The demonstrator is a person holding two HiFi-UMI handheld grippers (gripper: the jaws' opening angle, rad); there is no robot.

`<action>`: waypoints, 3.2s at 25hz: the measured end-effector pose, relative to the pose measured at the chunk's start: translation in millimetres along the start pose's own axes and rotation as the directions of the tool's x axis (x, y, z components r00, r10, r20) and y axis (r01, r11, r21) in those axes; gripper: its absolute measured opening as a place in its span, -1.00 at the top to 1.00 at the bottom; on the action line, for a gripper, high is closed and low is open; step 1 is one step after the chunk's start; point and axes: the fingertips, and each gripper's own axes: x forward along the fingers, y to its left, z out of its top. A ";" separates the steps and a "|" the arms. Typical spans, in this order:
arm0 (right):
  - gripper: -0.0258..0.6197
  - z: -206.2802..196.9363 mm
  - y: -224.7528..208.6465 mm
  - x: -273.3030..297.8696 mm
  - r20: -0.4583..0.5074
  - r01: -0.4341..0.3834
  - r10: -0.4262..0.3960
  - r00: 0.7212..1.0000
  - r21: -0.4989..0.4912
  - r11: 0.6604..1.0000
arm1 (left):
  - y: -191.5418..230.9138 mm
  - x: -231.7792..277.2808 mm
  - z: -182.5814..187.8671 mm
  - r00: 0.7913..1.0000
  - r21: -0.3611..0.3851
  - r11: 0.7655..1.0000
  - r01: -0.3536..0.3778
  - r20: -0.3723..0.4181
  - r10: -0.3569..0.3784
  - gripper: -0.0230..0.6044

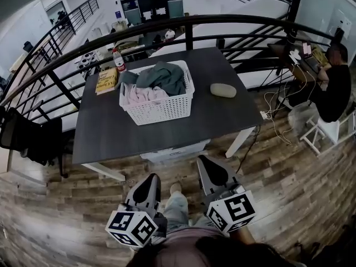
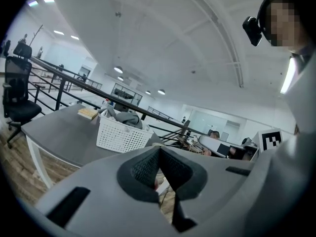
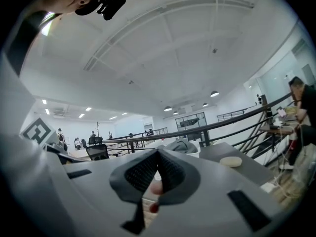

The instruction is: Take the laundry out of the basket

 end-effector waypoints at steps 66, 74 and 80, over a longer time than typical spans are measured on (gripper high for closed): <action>0.49 36.1 -96.3 327.0 -0.126 -0.076 0.053 0.991 -0.189 0.979 | 187.2 236.4 138.5 0.998 -0.115 0.992 -0.050 0.031 0.054 0.93; 0.33 30.2 -125.0 366.7 -0.189 -0.115 0.073 0.979 -0.224 0.968 | 200.2 263.6 144.7 0.995 -0.133 0.986 -0.096 0.027 0.100 0.93; 0.20 18.4 -138.8 394.1 -0.239 -0.137 0.074 0.968 -0.257 0.957 | 211.2 278.9 147.1 0.990 -0.148 0.979 -0.140 0.013 0.143 0.93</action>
